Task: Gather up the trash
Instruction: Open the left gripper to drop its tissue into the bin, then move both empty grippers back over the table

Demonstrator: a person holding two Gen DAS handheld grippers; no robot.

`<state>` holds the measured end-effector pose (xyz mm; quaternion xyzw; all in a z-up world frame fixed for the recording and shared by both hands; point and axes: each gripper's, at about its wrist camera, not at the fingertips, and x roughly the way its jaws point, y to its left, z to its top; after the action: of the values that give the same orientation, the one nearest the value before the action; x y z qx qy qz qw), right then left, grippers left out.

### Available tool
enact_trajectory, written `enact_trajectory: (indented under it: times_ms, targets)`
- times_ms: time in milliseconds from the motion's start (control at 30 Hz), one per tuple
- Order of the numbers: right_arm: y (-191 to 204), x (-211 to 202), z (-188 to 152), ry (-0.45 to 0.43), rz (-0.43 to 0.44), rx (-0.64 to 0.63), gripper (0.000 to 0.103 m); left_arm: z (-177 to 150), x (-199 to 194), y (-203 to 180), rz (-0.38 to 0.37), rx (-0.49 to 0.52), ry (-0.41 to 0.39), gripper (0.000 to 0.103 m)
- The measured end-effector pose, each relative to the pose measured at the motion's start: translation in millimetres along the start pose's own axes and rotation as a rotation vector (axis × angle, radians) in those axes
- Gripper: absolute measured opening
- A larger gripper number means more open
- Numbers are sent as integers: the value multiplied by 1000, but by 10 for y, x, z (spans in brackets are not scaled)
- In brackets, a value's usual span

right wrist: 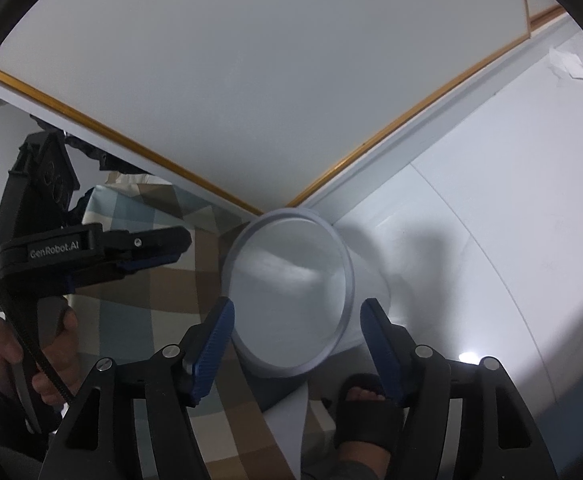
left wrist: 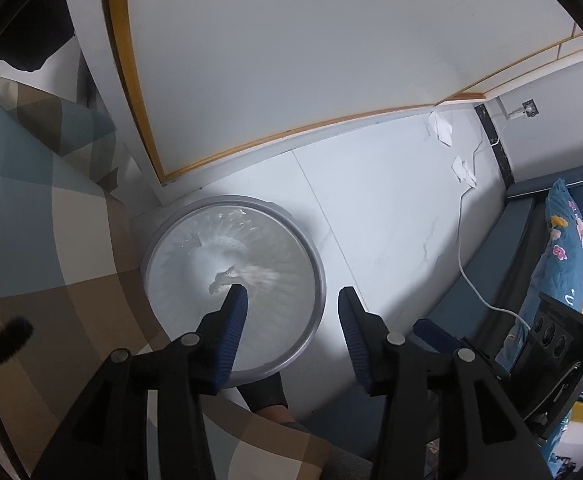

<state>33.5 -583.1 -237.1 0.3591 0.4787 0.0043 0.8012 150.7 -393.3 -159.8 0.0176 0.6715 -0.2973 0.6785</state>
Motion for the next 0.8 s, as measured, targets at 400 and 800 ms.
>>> enact_trajectory:
  times_ms: [400, 800]
  targets:
    - [163, -273, 11, -78, -24, -17, 71, -248, -537, -105, 94, 69, -194, 55]
    - [988, -1118, 129, -244, -38, -207, 71, -780, -1666, 91, 238, 28, -537, 79]
